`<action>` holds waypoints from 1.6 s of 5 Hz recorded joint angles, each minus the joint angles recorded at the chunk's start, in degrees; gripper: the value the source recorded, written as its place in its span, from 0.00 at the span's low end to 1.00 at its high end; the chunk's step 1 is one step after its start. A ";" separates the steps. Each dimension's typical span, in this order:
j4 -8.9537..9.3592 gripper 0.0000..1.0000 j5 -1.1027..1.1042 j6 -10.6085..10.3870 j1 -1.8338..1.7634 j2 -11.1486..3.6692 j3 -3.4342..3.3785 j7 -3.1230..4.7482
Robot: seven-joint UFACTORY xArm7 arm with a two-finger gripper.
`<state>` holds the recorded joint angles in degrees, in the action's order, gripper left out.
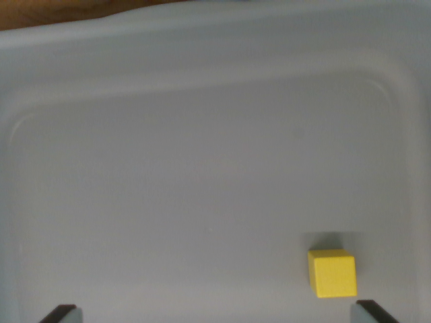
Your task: Pick yellow cube
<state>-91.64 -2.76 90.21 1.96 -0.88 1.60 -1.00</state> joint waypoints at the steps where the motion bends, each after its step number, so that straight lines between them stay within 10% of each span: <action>1: 0.00 0.00 0.00 0.00 0.00 0.00 0.00 0.00; 8: 1.26 0.00 -0.08 -1.40 0.14 -0.30 0.24 0.62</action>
<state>-90.38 -2.84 88.81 2.11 -1.19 1.84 -0.39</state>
